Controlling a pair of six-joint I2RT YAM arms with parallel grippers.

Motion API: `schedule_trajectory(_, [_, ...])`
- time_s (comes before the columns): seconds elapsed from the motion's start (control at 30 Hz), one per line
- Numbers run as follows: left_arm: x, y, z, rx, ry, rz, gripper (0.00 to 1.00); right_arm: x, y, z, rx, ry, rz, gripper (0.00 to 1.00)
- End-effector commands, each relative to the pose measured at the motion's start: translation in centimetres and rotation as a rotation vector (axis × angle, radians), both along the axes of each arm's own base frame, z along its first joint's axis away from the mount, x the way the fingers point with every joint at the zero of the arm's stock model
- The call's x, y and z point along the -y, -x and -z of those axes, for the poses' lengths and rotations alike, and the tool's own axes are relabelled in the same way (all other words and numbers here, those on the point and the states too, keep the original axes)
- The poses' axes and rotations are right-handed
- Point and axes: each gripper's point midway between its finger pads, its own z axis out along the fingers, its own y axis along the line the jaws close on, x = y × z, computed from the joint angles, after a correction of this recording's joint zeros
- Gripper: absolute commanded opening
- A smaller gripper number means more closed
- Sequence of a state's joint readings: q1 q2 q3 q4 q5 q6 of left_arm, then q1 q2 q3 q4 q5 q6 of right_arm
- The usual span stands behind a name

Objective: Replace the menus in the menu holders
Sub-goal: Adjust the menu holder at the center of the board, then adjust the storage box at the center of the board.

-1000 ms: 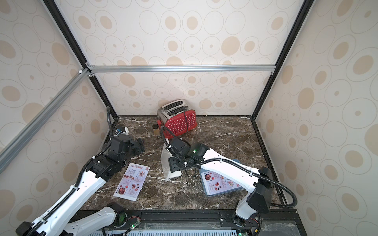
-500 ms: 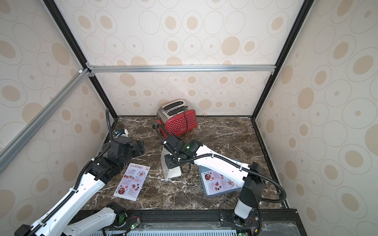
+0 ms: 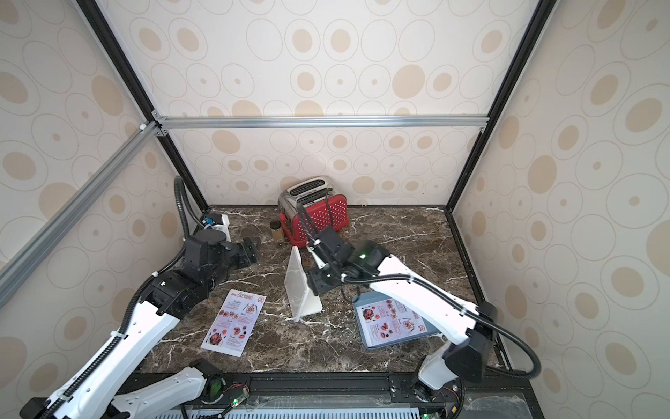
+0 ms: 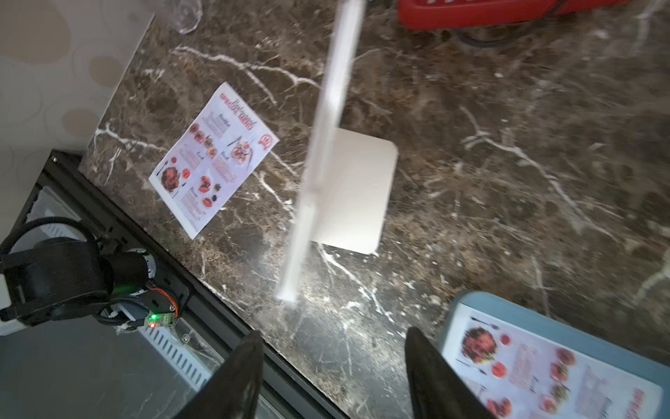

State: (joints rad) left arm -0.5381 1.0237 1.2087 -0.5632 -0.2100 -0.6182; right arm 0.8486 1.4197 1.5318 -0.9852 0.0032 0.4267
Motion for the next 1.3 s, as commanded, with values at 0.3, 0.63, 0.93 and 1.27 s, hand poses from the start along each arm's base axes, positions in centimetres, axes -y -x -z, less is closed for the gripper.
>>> schedule_trajectory(0.3, [20.5,5.4,-0.7,-0.141,0.062,0.545,0.80,21.9,0.1,5.5,-0.144,0.099,0.696,0.61])
schedule_trajectory(0.63, [26.1,8.6,9.1,-0.488,-0.100,0.556,0.83,25.3,-1.4,12.0,-0.267,-0.057,0.830,0.63])
schedule_trajectory(0.93, [28.2,10.4,18.9,-0.700,-0.173,0.399,0.77,26.1,-0.3,15.5,-0.353,-0.082,0.876,0.65])
schedule_trajectory(1.27, [29.2,9.5,25.2,-0.767,-0.201,0.276,0.58,26.6,1.5,16.1,-0.373,-0.128,0.941,0.64])
